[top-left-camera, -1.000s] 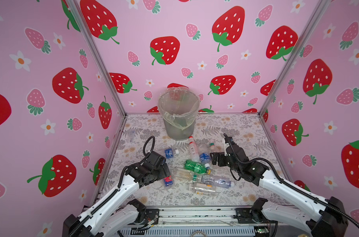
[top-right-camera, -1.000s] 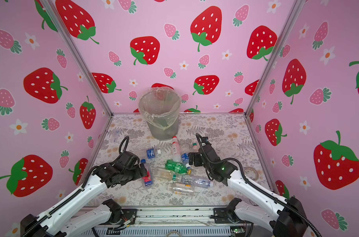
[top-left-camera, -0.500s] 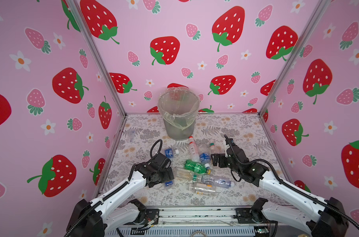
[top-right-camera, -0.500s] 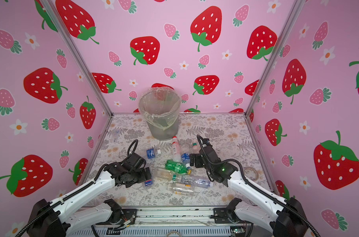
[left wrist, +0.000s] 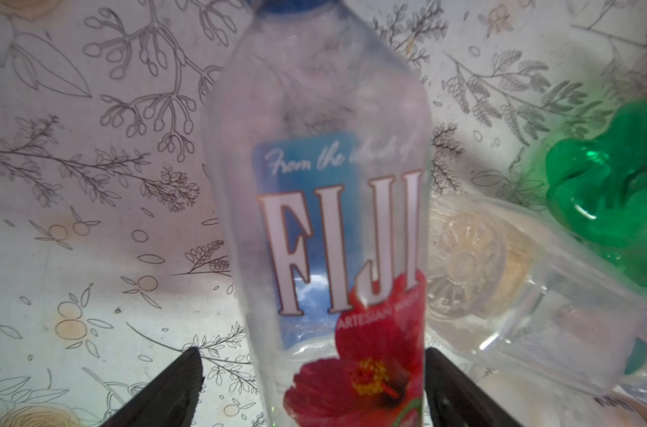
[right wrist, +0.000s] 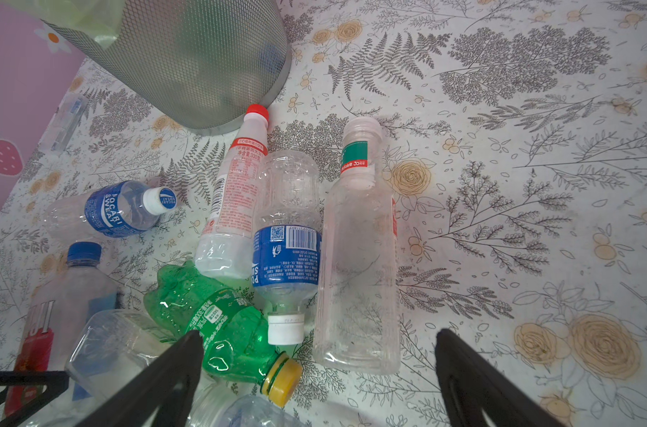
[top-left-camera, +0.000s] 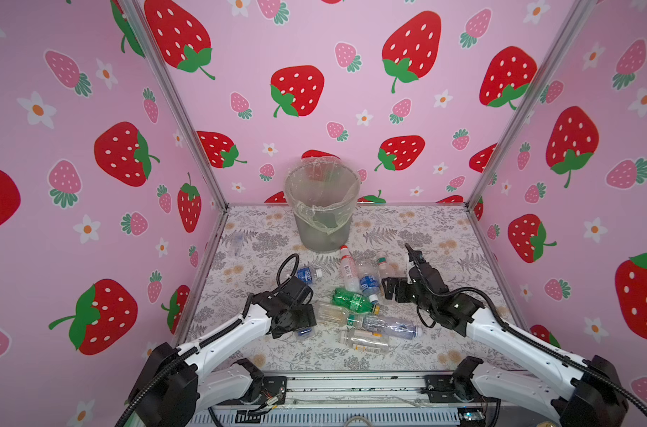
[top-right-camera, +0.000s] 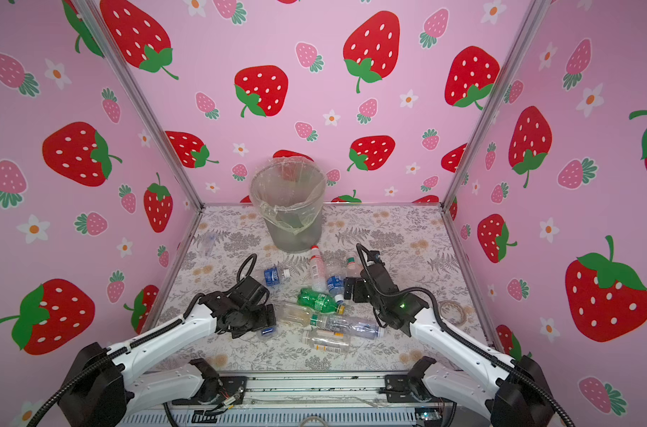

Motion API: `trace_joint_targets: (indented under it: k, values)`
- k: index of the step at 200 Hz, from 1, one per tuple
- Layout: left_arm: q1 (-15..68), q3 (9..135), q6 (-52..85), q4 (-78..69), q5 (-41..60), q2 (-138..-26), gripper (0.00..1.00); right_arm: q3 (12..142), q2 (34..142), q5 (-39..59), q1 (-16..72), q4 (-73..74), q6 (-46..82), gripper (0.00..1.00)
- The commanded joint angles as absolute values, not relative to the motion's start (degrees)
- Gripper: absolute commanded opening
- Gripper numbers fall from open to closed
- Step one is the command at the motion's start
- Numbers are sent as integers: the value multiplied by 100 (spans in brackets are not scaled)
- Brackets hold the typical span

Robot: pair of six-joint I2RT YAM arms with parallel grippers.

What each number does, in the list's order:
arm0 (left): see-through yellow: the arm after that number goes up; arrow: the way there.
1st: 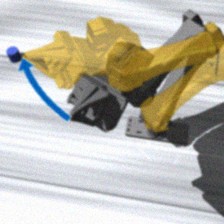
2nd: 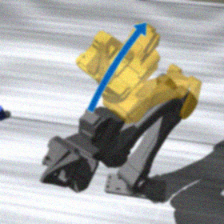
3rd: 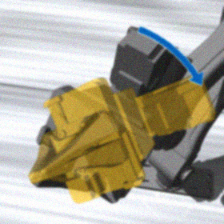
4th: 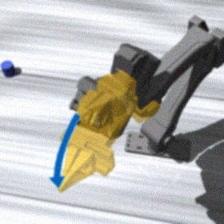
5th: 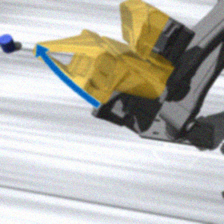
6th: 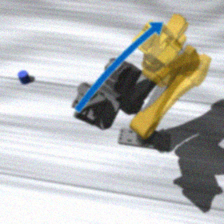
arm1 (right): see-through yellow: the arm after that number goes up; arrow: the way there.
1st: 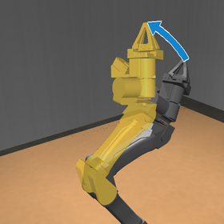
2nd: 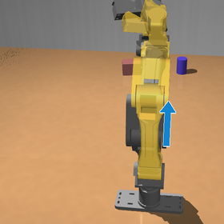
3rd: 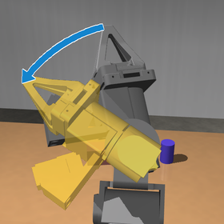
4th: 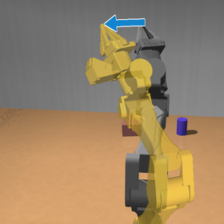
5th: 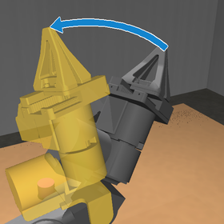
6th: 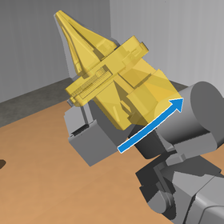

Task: Throw the plastic bottles in the bin
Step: 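Lower the left gripper onto the FIJI bottle and close on it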

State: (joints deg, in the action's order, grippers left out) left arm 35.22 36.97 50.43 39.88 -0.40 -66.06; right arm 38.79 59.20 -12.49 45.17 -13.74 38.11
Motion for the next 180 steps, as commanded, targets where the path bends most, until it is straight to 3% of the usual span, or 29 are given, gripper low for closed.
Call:
trace_joint_targets:
  k: [1, 98, 180]
  values:
    - [3550, 3603, 5049, 3982, -106, -6665, 92, 3772, 5833, -1250, 4470, -1346, 3961, 99]
    - [3551, 3483, 5036, 3964, -227, -6664, 84, 3717, 5787, -1248, 4438, -1353, 4015, 99]
    - [3546, 3409, 5049, 4007, -264, -6435, 65, 3675, 5691, -1208, 4419, -1372, 4059, 99]
